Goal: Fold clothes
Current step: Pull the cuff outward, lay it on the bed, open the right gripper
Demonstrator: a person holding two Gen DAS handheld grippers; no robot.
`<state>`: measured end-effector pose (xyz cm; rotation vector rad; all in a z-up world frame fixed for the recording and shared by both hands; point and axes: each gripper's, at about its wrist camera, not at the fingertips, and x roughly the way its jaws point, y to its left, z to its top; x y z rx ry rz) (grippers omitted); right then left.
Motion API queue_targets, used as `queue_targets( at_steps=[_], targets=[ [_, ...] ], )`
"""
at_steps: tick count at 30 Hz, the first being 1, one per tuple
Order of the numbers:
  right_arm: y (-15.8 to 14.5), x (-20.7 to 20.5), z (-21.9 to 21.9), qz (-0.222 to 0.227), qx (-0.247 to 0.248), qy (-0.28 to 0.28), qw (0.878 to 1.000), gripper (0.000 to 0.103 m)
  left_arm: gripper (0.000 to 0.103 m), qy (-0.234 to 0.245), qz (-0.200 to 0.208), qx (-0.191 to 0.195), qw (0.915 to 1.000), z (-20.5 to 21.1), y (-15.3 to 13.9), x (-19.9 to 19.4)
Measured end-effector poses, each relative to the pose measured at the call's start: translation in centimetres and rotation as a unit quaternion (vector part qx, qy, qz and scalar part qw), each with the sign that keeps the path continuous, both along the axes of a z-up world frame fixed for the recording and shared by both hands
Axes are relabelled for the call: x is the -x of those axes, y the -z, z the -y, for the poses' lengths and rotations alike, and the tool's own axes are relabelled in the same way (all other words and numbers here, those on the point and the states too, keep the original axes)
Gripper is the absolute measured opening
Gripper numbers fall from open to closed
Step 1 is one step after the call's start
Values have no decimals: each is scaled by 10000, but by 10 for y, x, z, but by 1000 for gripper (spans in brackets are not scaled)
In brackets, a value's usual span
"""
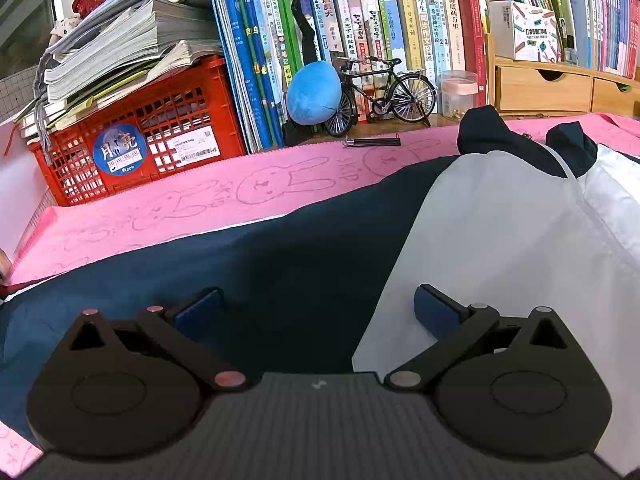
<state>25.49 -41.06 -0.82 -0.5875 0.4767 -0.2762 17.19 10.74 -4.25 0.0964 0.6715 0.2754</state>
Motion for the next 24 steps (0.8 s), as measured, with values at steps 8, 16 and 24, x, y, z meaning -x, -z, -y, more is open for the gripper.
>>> queue_targets(
  at_steps=[8,16,24],
  targets=[
    [6,-32,9,-271,-65,568,9980,24,103,-3,-1,12,10000,0,0,0],
    [-87,50,24,586,-3855,-2537,8852,27,103,-7,1,-7,10000,0,0,0],
    [-5,24,-49,-1183,-3045,-1820,9275,61,103,-12,1,9,10000,0,1,0]
  ],
)
